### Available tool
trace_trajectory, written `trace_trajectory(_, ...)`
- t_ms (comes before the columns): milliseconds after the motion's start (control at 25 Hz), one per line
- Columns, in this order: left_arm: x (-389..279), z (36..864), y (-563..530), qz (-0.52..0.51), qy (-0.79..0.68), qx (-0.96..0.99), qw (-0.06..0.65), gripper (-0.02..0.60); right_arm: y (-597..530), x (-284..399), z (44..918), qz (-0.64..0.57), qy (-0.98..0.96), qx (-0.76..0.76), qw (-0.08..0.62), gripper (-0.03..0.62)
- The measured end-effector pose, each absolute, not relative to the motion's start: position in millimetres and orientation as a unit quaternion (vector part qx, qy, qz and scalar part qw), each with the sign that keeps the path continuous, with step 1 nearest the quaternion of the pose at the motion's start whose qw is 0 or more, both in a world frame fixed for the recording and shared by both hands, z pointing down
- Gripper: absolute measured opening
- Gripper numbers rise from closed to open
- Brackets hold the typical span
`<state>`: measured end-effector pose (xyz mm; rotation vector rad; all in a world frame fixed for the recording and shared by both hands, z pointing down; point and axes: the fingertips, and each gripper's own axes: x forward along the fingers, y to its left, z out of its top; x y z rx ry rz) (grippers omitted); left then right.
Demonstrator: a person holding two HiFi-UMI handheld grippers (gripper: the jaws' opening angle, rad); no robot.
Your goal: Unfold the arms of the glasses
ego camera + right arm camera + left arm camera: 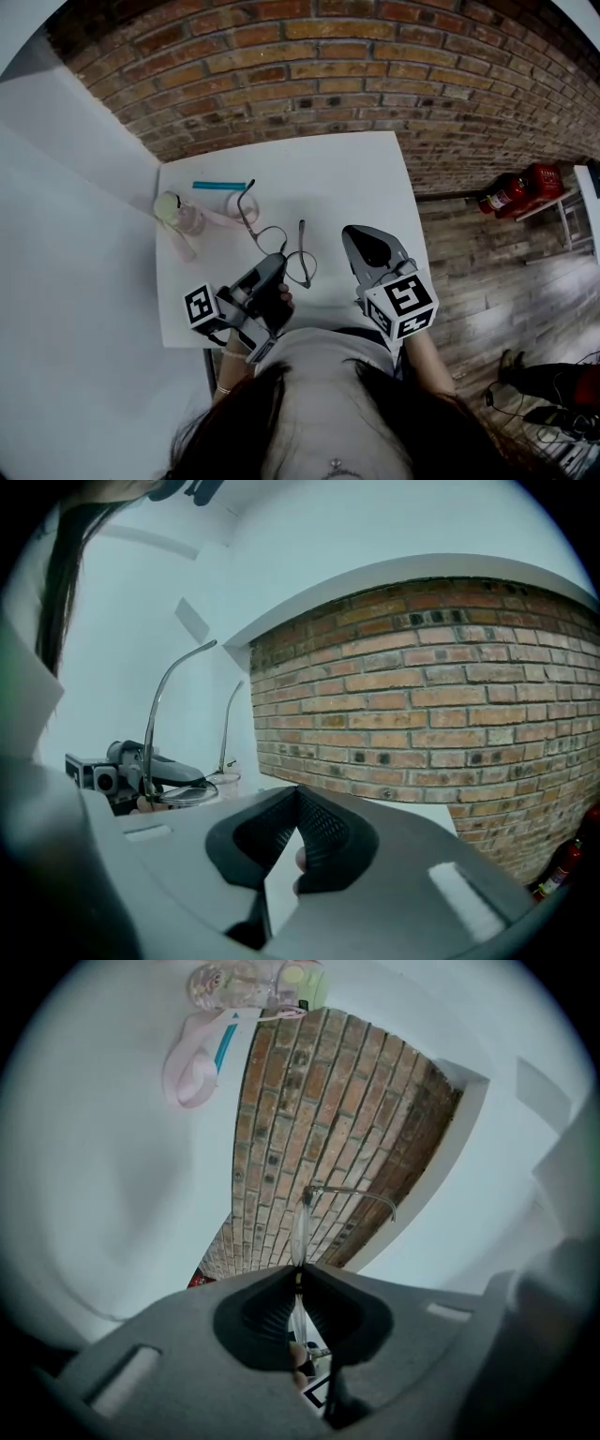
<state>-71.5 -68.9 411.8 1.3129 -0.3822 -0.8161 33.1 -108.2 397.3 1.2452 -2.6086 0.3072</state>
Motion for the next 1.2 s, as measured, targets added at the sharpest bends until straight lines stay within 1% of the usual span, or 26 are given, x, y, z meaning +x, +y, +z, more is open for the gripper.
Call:
trace_trajectory(320, -65.6, 410.0, -70.2, -0.353, -0.163, 0.597, 0.702, 0.021, -108.3, 32.5, 399.2, 0.095, -0.889, 0.429, 0.127, 0.005)
trace_trajectory(1200, -63.3, 418.5, -70.9, -0.343, -0.17, 0.595, 0.707, 0.021, -108.1, 28.4, 400.9, 0.101, -0.893, 0.42, 0.124, 0.005)
